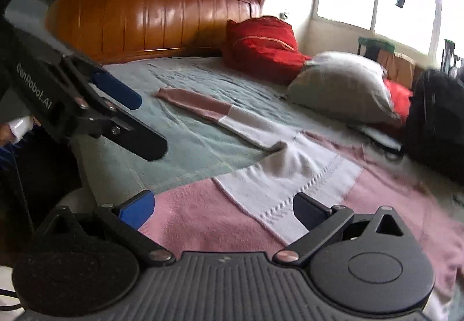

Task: Fold clothes
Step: 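Lift both open grippers away from the flattened sweater, then move the left gripper across the sweater toward the pink sleeve cuff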

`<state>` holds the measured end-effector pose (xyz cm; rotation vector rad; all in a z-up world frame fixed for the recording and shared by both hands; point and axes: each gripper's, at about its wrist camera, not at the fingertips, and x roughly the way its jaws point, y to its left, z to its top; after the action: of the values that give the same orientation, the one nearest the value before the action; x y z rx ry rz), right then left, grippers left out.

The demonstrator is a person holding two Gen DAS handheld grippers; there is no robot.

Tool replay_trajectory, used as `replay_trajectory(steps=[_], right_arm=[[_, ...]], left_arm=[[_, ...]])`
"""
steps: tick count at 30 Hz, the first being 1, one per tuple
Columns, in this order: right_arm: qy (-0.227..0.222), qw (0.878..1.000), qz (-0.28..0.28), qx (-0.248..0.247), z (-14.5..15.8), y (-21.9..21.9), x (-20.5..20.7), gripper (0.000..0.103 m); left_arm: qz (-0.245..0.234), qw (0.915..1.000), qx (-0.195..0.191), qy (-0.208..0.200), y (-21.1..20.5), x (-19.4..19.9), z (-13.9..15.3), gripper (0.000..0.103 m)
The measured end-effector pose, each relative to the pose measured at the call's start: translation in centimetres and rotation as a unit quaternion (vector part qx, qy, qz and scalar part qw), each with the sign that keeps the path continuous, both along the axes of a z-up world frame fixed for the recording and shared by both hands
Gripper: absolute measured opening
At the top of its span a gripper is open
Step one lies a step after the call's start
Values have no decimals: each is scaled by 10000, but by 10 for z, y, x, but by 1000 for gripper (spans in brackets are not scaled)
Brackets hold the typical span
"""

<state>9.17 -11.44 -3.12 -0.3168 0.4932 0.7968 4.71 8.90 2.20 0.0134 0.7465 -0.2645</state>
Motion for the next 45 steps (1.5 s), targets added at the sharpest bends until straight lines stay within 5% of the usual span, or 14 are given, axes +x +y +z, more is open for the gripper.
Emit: replay_trajectory(steps=[10, 15, 20, 23, 26, 32, 36, 41, 45], right_arm=[[337, 9950, -350, -873, -70, 28, 19, 103], [675, 9933, 147, -929, -89, 49, 1, 103], [985, 9937, -107, -527, -73, -9, 6, 103], [937, 9904, -917, -433, -66, -71, 16, 103], [1539, 9764, -1513, -127, -72, -137, 25, 103], [1781, 9656, -1838, 452, -87, -202, -27, 103], [1698, 9597, -2170, 559, -75, -203, -29, 103], [1085, 9647, -2377, 326, -57, -171, 1, 103], [1127, 9575, -2654, 33, -72, -151, 29, 103]], left_arm=[[-199, 9998, 48, 74, -21, 14, -7, 102], [-259, 9996, 50, 89, -27, 19, -8, 102], [-408, 9990, 15, 169, -35, 28, -18, 102], [-585, 9978, -1, 306, -48, 37, -32, 102], [-722, 9965, 93, 410, -66, 45, -48, 102], [-837, 9950, 382, 397, -93, 48, -80, 102], [-976, 9936, 169, 546, -99, 58, -94, 102], [-984, 9951, 96, 81, -108, 77, -102, 102], [-917, 9953, -214, 210, -96, 82, -127, 102]])
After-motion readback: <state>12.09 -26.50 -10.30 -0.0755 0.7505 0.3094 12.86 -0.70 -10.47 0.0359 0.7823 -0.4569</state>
